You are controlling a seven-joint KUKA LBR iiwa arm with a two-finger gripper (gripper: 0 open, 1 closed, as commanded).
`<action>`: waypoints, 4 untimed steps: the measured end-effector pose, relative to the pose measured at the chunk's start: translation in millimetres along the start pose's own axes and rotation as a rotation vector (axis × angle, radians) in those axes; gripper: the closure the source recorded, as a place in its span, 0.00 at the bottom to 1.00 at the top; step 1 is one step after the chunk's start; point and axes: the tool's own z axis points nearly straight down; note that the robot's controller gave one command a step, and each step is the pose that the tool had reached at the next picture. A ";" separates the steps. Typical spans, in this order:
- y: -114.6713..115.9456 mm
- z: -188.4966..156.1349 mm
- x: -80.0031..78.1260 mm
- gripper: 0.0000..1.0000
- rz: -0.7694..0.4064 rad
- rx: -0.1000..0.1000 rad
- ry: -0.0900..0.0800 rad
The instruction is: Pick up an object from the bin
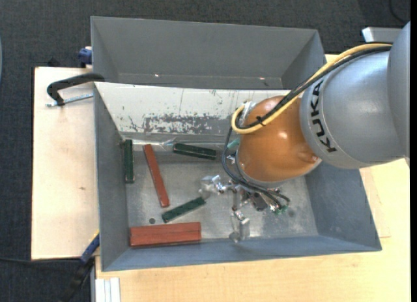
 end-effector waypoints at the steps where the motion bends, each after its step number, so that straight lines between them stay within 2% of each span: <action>1: 28.3 5.1 -30.2 0.00 -0.060 0.002 -0.007; 2: 51.3 26.6 -55.8 1.00 -0.068 0.001 -0.006; 3: 51.3 26.6 -55.8 1.00 -0.067 0.001 -0.006; 4: 35.1 -154.3 -51.9 1.00 -0.036 0.004 -0.012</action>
Offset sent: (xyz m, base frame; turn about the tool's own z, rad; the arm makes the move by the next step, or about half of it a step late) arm 0.0229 0.0706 -0.0274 -0.0694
